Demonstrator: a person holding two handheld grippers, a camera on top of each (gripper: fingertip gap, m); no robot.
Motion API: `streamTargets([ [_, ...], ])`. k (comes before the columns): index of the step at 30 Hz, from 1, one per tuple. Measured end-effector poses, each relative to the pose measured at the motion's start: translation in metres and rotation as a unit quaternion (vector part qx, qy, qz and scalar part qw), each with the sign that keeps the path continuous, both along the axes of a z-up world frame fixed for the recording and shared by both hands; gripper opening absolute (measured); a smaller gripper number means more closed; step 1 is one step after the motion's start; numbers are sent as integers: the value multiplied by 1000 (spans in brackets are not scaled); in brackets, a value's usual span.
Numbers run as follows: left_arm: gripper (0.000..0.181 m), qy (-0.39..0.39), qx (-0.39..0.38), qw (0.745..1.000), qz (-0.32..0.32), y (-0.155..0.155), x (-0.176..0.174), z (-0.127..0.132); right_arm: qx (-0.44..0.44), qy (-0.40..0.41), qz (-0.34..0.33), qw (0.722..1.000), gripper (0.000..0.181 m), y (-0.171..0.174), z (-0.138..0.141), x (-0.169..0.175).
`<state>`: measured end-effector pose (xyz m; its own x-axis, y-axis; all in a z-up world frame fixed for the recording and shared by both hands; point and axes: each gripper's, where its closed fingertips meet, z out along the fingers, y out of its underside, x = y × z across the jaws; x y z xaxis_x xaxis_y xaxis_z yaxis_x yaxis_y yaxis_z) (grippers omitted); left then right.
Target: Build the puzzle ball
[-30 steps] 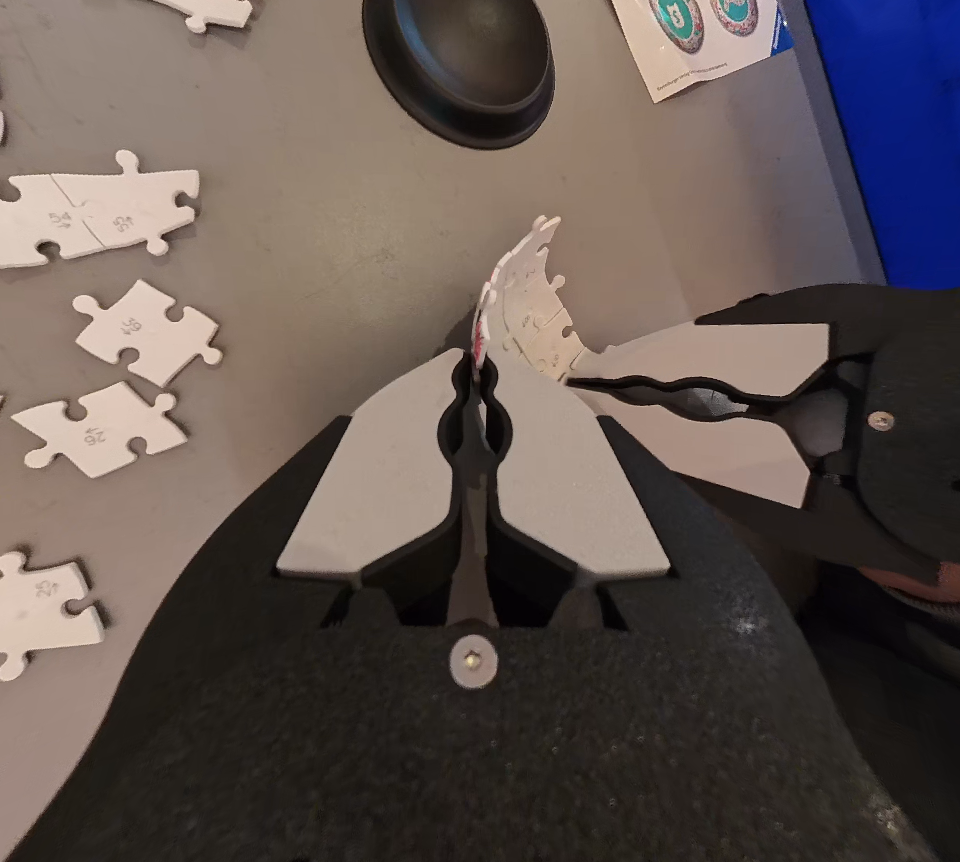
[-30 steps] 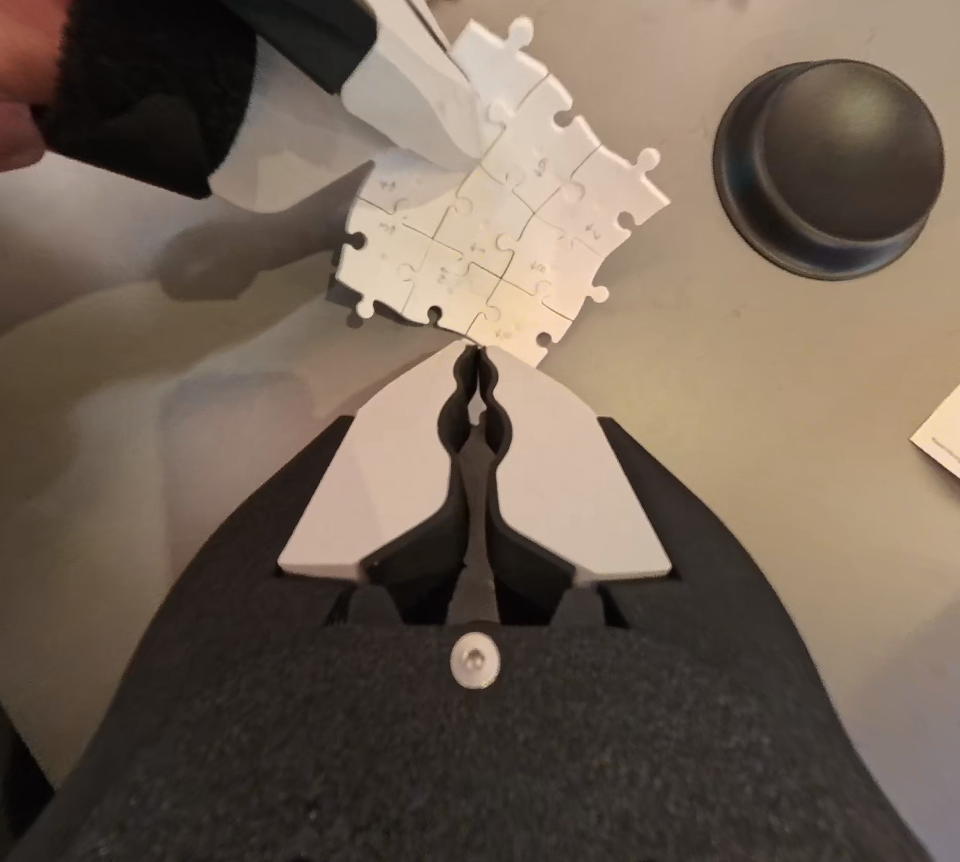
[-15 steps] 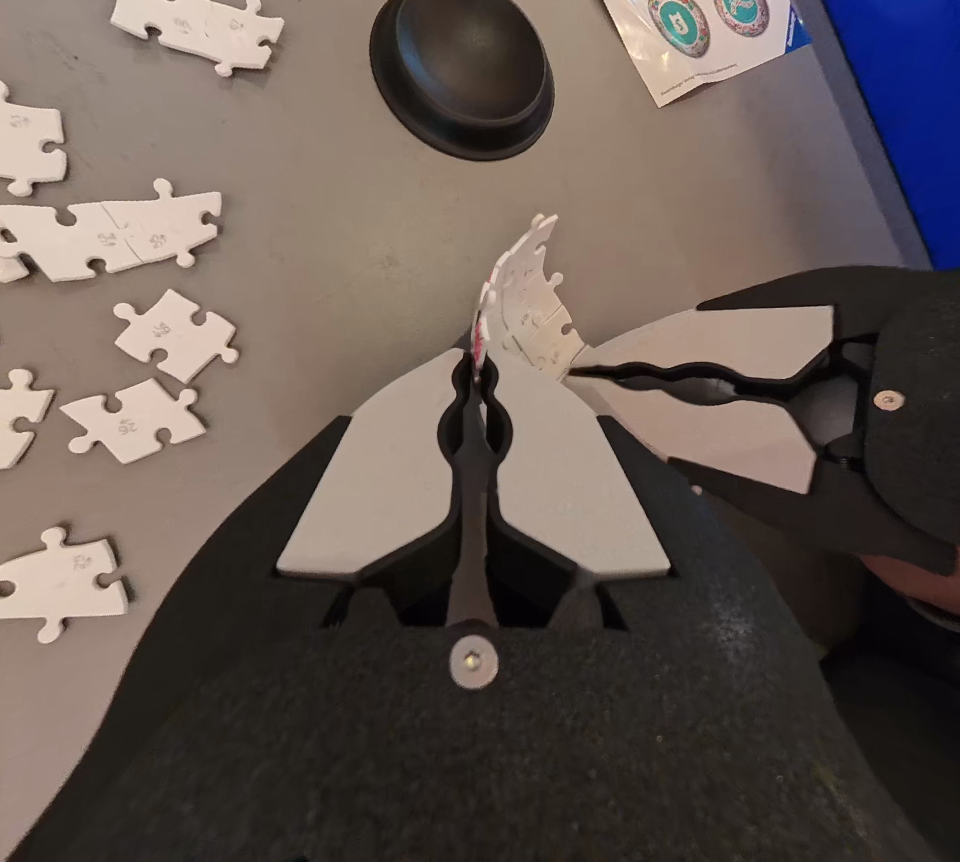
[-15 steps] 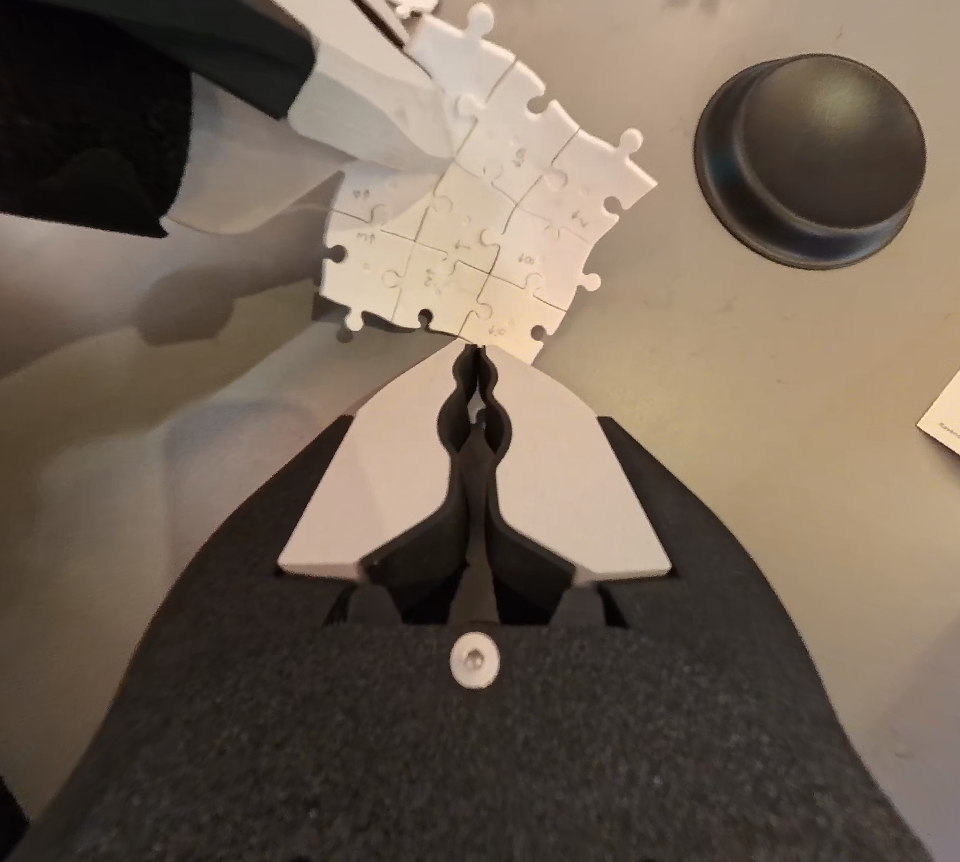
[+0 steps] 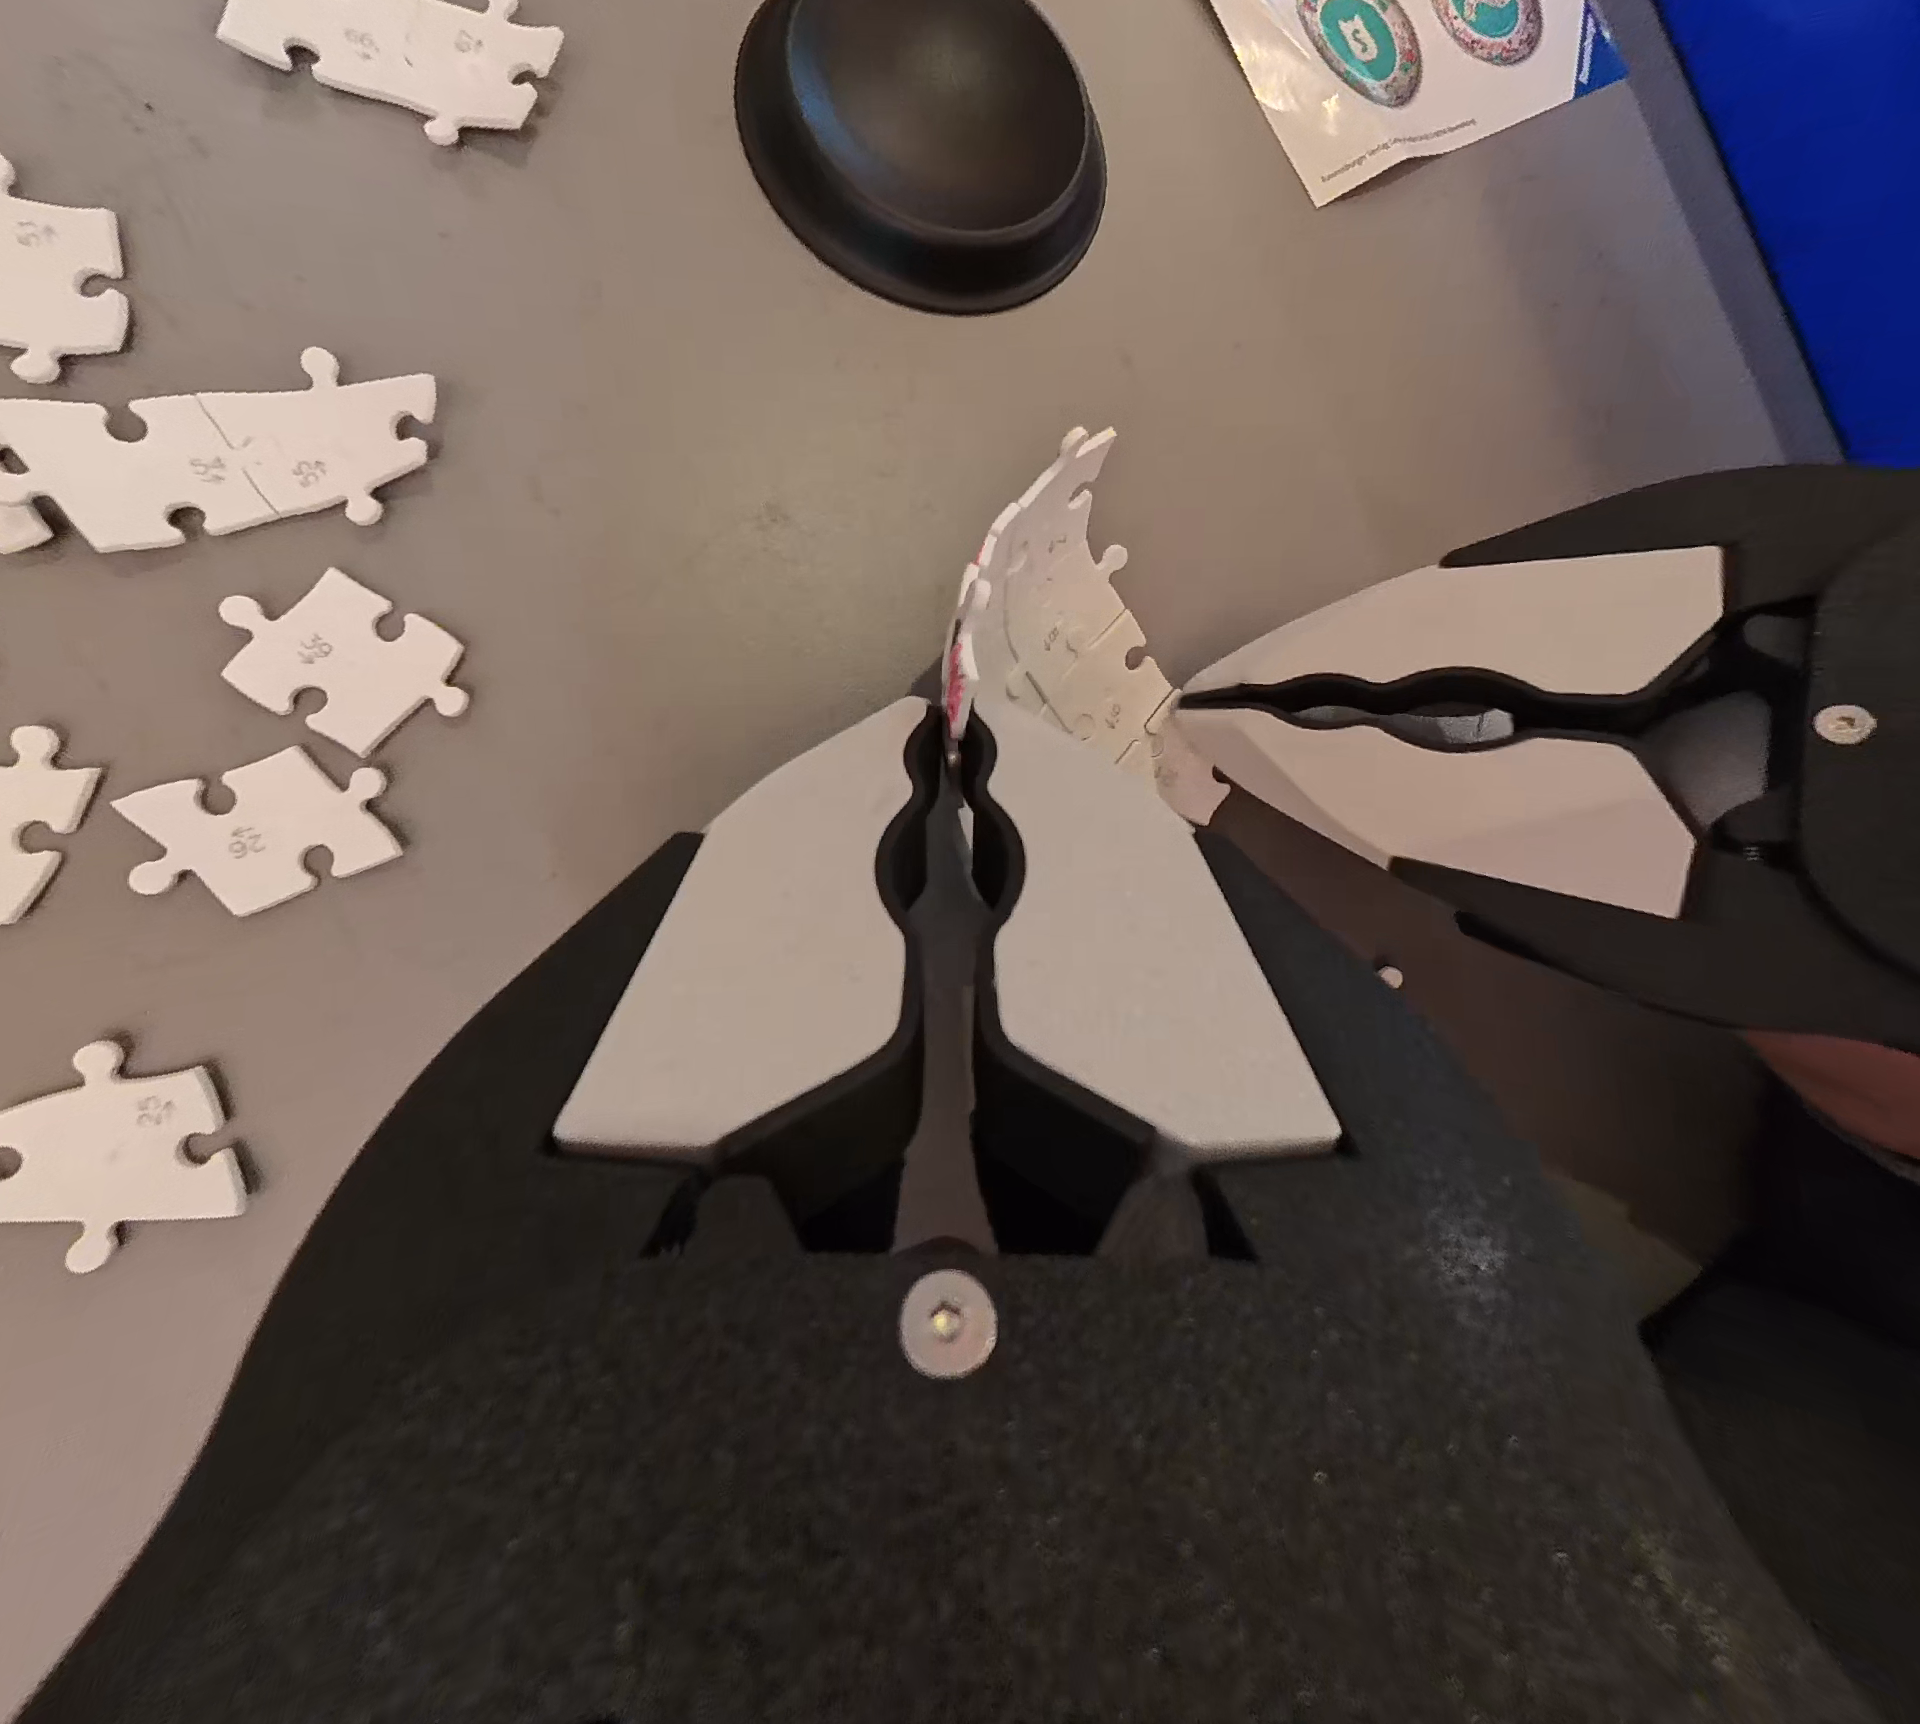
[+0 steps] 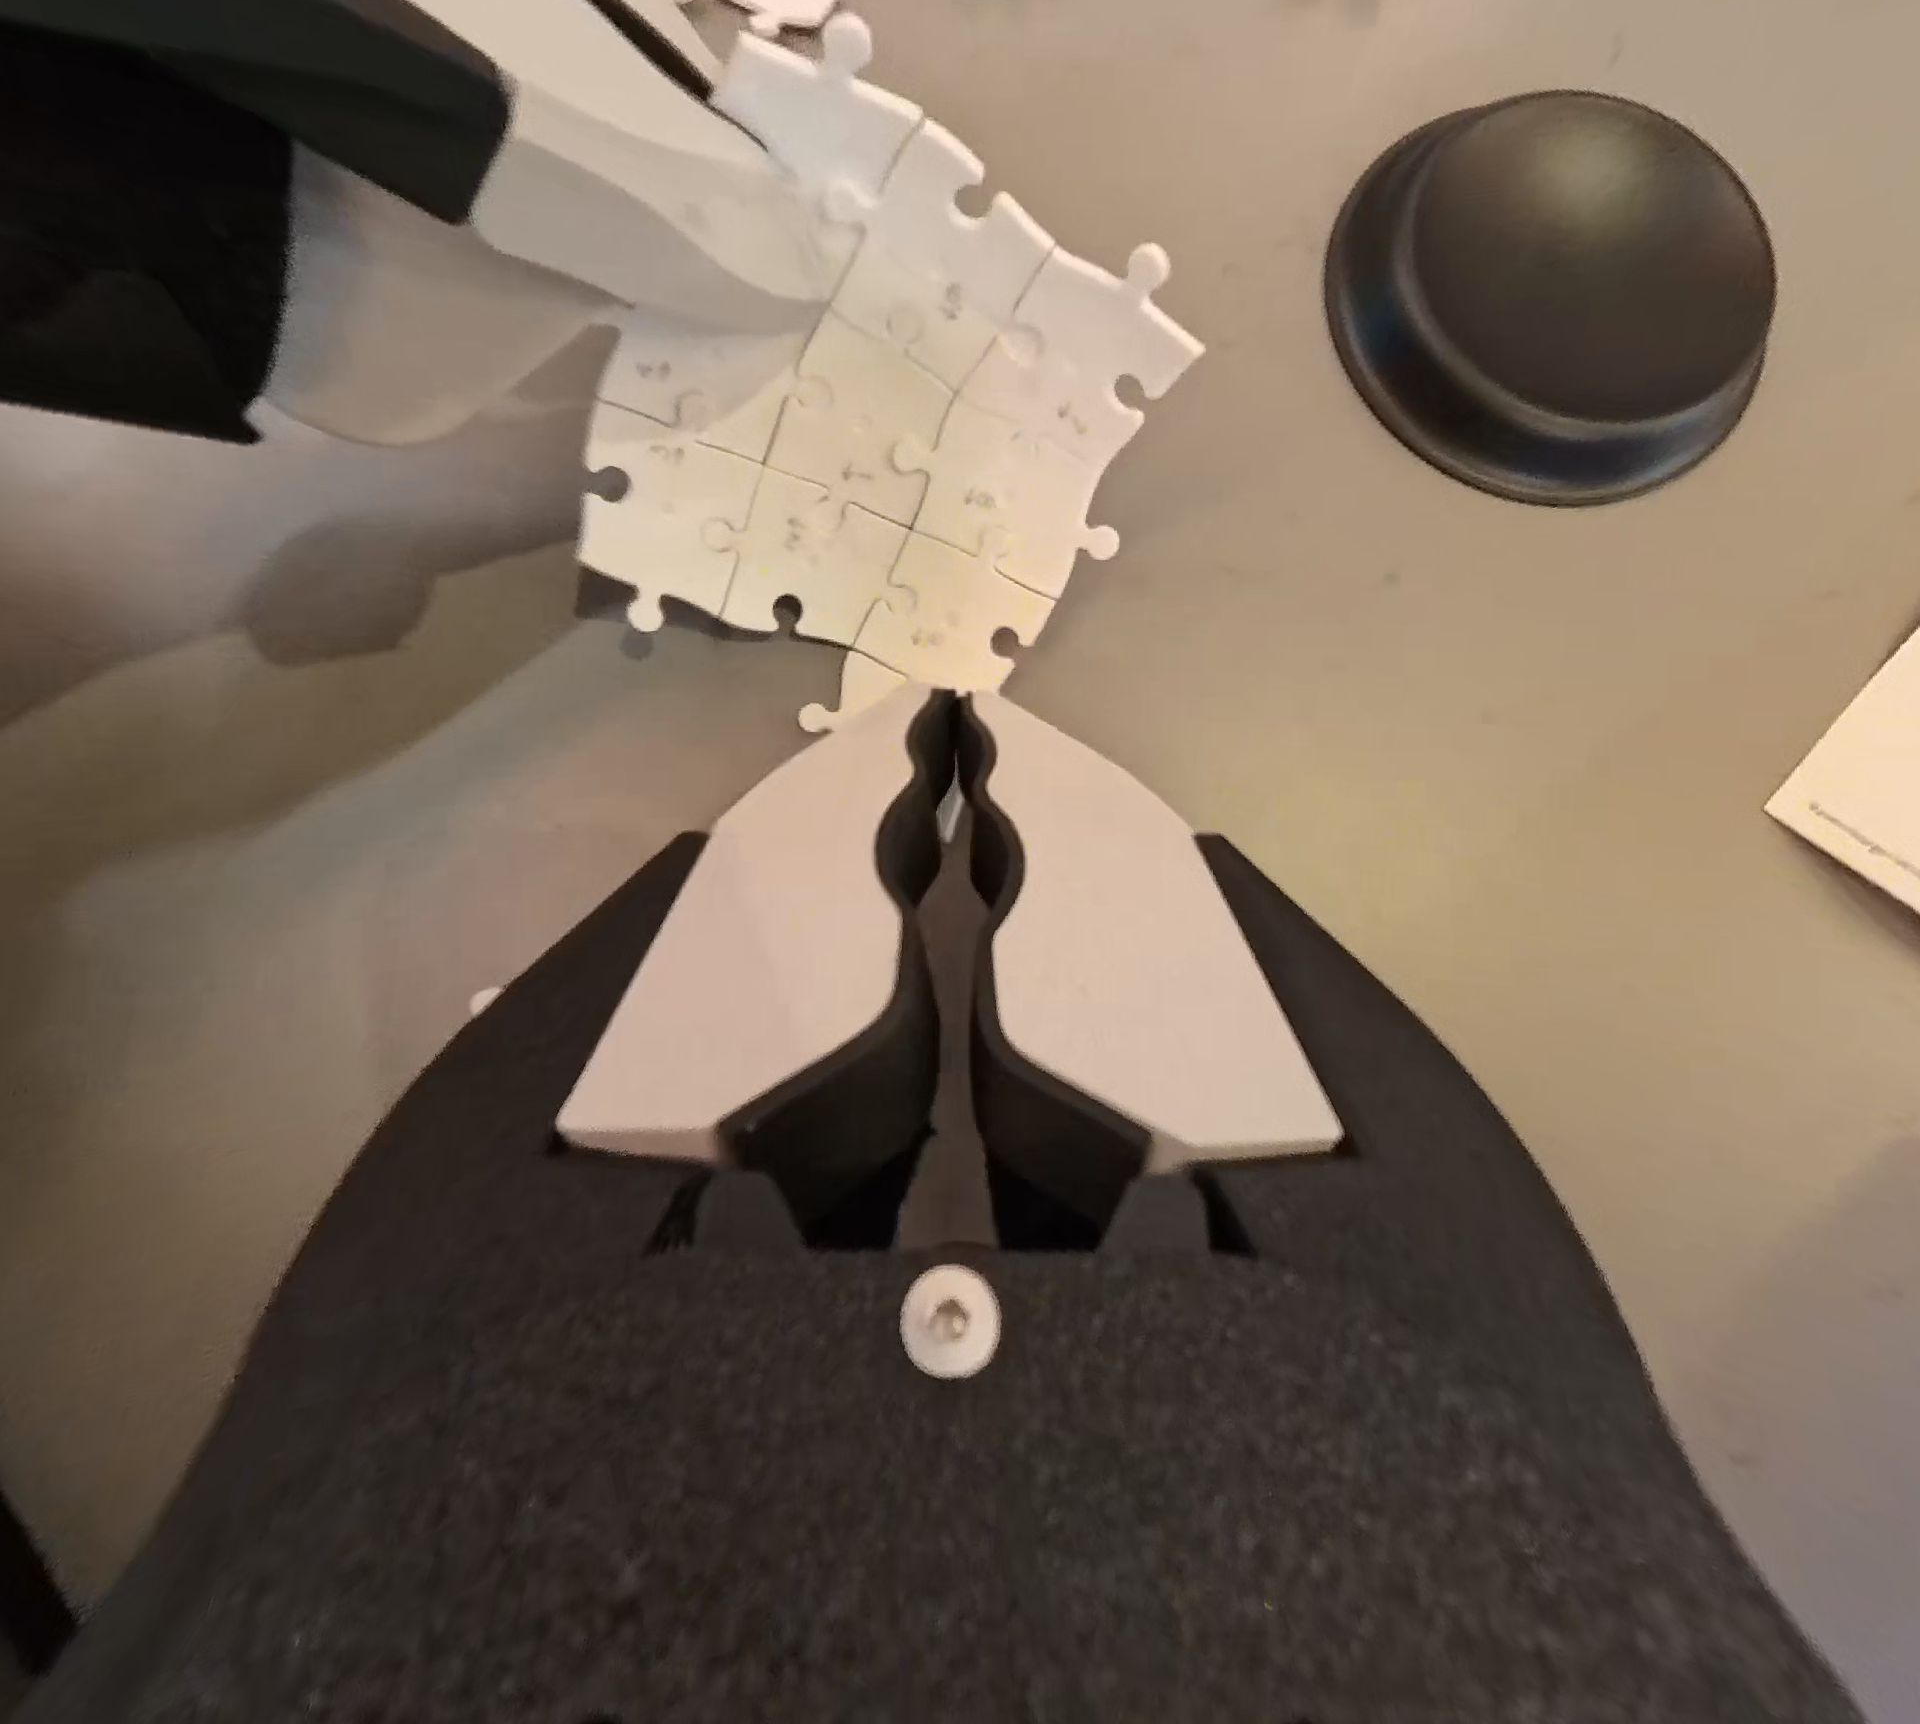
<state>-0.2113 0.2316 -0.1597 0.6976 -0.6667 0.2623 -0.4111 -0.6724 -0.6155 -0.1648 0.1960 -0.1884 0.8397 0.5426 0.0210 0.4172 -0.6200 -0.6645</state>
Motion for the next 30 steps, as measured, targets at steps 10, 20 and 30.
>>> streamTargets([
  [10, 2, 17, 29, 999, 5, 1, 0, 3, 20, -25, -18, 999, 0, 1, -6, -3],
  [20, 2, 18, 28, 999, 9, 1, -1, 3, 30, -1, 5, 1000, 0, -4, 5, -16],
  [30, 2, 34, 49, 998, 5, -1, 1, 5, 20, 7, 5, 1000, 0, 2, -5, -19],
])
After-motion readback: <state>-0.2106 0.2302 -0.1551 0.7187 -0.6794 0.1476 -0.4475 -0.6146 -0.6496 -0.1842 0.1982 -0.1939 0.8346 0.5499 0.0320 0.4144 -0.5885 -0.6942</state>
